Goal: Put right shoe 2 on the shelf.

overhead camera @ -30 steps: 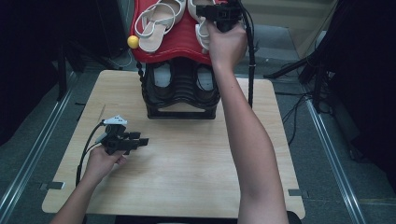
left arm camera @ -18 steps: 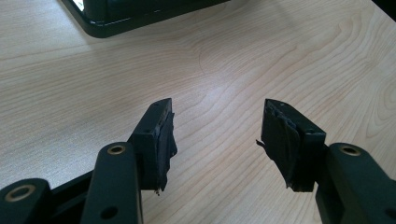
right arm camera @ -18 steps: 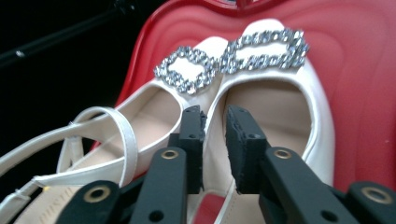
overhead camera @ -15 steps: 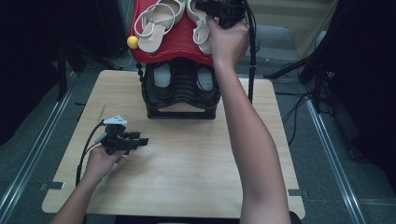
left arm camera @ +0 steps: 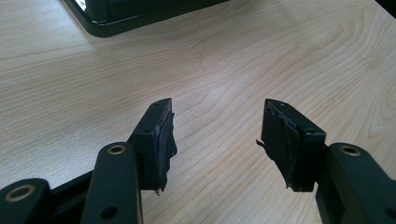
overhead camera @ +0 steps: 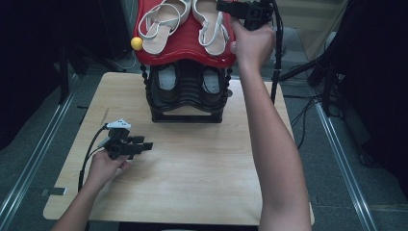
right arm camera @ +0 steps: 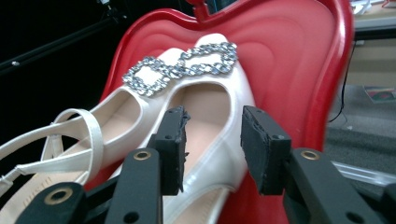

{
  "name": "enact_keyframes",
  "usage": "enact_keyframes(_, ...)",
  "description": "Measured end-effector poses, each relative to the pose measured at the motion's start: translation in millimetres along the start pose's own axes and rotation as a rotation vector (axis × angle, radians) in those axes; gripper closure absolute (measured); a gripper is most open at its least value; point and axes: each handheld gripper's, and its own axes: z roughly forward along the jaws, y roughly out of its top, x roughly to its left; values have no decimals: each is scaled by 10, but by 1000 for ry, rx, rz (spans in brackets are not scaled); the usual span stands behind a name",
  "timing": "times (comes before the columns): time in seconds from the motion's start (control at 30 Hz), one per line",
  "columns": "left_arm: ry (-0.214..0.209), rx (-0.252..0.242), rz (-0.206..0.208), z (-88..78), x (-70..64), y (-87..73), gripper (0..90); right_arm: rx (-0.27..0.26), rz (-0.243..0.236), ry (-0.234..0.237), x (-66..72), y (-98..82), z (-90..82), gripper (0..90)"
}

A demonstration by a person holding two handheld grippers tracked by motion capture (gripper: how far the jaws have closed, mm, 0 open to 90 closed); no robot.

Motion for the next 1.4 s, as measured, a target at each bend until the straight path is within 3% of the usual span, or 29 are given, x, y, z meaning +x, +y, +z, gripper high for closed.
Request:
enact_keyframes(0.4, 0, 5, 5, 0, 1, 1, 443, -6, 47, -14, -315, -143, -124, 573)
enact_keyframes(0.8, 1, 5, 3, -4, 7, -4, 443, 13, 75, -49, -663, -400, -205, 536)
enact_keyframes(1.1, 1, -1, -3, -6, 8, -4, 442, 10, 78, -62, -823, -561, -300, 521)
enact_keyframes(1.4, 3, -1, -3, -5, 9, -5, 442, 45, 69, -64, -927, -762, -327, 493)
